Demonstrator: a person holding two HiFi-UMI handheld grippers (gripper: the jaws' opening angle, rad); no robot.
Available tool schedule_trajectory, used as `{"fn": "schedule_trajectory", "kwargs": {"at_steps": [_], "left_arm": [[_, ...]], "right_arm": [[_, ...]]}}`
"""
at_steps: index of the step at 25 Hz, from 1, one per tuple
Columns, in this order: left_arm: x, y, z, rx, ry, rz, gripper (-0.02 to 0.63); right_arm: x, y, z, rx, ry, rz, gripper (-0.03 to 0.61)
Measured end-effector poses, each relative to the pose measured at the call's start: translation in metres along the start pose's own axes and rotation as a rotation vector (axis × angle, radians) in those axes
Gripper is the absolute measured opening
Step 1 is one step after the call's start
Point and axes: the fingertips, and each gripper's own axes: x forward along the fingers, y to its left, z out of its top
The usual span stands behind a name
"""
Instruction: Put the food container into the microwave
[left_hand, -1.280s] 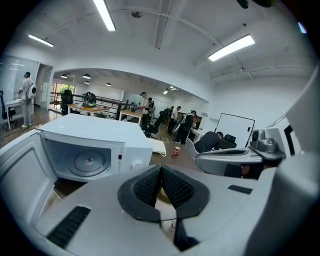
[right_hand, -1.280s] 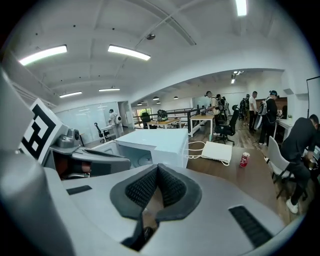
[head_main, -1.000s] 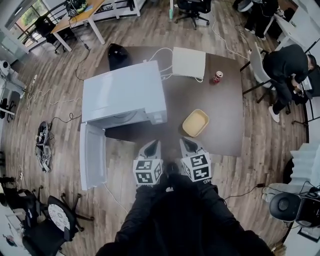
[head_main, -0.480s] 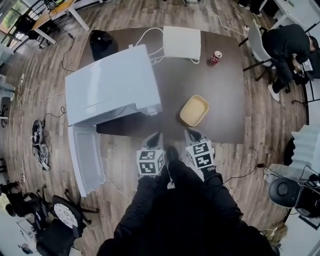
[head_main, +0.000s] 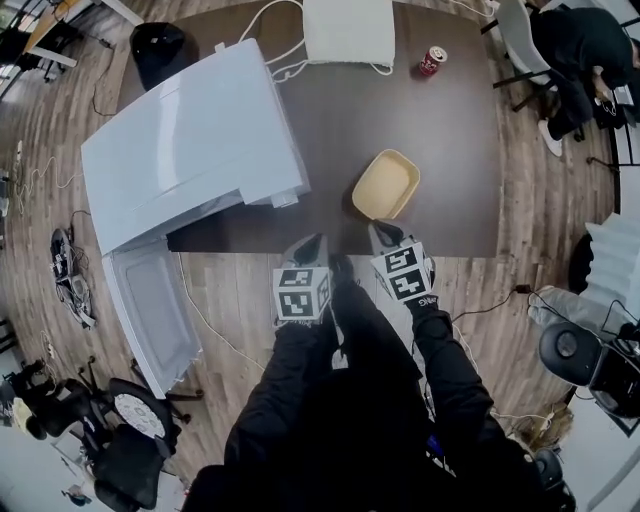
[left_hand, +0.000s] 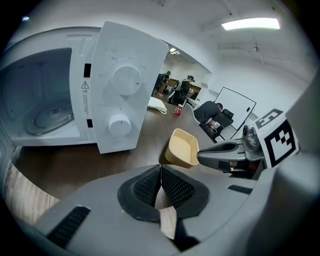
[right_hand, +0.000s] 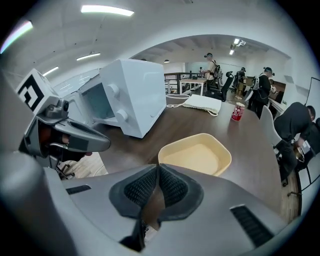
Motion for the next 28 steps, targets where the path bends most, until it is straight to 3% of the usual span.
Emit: {"fn": "schedule_trajectory", "kwargs": {"at_steps": [8, 13, 28], "left_arm": [[0.019, 0.009, -0.006, 0.006, 0.044, -0.007, 0.034], [0.024, 0.013, -0.01, 0.001, 0.059, -0.006, 0.034], [0.015, 0.027, -0.02, -0.033, 0.06, 0.022, 0.034]], "right_arm": [[0.028, -0.005, -0.009, -0.06, 0.058, 0.009, 0.063], [0.038, -0.004, -0.013, -0.151, 0.092, 0.01, 0.066], [0.042, -0.003, -0.012, -0.286, 0.114, -0.046, 0.037]]}}
